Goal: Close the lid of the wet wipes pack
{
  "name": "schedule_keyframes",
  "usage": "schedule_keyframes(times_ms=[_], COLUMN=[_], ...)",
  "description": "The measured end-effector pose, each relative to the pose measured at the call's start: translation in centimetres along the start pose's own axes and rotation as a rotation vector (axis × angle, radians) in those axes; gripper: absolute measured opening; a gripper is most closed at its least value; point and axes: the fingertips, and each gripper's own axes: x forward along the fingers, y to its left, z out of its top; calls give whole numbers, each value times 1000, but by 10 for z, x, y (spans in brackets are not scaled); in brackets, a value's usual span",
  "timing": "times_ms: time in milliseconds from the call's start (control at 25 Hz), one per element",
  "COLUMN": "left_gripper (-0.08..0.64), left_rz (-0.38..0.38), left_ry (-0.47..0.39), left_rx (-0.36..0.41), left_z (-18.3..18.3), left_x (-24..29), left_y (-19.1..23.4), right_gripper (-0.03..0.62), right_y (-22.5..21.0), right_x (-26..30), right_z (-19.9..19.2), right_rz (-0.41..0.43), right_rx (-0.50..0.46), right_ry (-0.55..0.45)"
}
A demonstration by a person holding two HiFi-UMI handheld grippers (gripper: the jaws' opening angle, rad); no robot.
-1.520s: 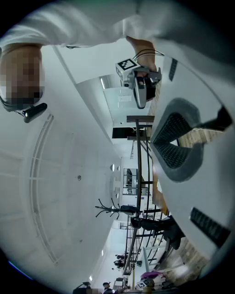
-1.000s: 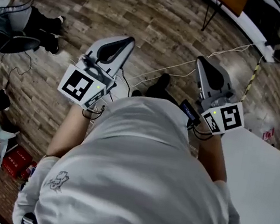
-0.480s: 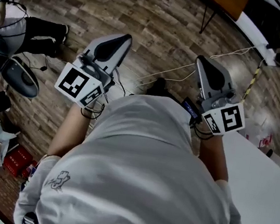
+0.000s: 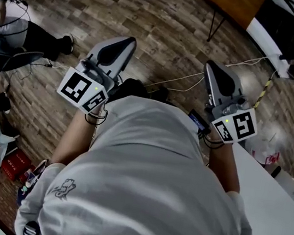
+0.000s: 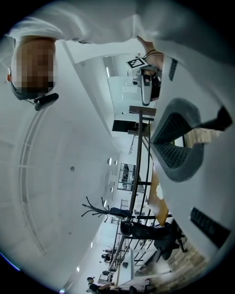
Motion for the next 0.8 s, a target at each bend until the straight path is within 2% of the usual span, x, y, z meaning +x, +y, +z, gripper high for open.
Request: schedule_keyframes(times_ms=[520,800], left_gripper=[12,12], left_rz=[-46,-69], left_ry=[13,18], left_rx=[20,22], left_z=[0,5], left_x=[51,80], left_y=[23,51], right_gripper=[34,34], right_y=[-41,-66], right_x=[13,37], right_z=[-1,5], right_rz=[-52,-75], right_rx=[6,6], right_ry=[-5,0])
